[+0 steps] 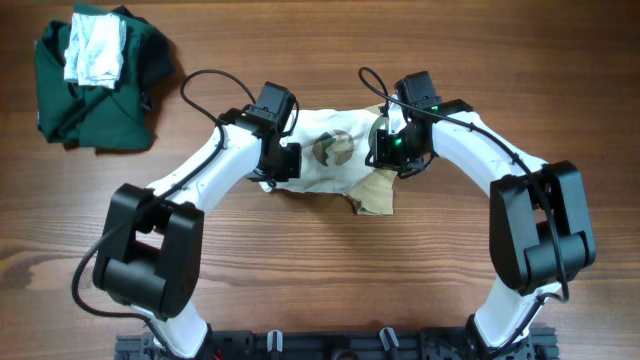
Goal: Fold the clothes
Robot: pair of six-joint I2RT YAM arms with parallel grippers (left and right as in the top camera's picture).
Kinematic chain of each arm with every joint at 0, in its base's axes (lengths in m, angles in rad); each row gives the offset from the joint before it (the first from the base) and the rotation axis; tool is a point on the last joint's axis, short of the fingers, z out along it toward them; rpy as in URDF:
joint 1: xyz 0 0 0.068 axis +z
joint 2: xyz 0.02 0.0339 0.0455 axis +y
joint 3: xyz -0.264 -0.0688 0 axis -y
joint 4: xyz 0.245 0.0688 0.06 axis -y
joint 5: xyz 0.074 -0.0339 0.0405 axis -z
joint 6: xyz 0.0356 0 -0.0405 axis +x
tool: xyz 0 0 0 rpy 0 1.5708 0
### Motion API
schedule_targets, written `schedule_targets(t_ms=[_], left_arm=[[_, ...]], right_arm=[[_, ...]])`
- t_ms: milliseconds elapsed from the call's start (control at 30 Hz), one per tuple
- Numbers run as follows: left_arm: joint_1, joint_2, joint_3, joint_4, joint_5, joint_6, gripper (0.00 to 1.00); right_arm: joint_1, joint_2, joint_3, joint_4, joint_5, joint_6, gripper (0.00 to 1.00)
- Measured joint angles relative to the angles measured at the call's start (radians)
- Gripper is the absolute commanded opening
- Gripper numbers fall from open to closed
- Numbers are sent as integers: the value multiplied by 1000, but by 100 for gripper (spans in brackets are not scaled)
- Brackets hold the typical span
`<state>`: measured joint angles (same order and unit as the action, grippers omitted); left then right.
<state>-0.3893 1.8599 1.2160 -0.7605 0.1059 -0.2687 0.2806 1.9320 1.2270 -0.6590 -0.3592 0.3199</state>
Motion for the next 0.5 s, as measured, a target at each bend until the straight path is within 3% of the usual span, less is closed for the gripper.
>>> schedule_targets(t_ms=[267, 500], left_arm=[[25, 84, 2, -13, -11, 0, 4], [25, 87, 4, -155, -11, 0, 4]], right_arm=[[0, 0, 0, 3, 0, 0, 31], [0, 0, 0, 14, 5, 0, 31]])
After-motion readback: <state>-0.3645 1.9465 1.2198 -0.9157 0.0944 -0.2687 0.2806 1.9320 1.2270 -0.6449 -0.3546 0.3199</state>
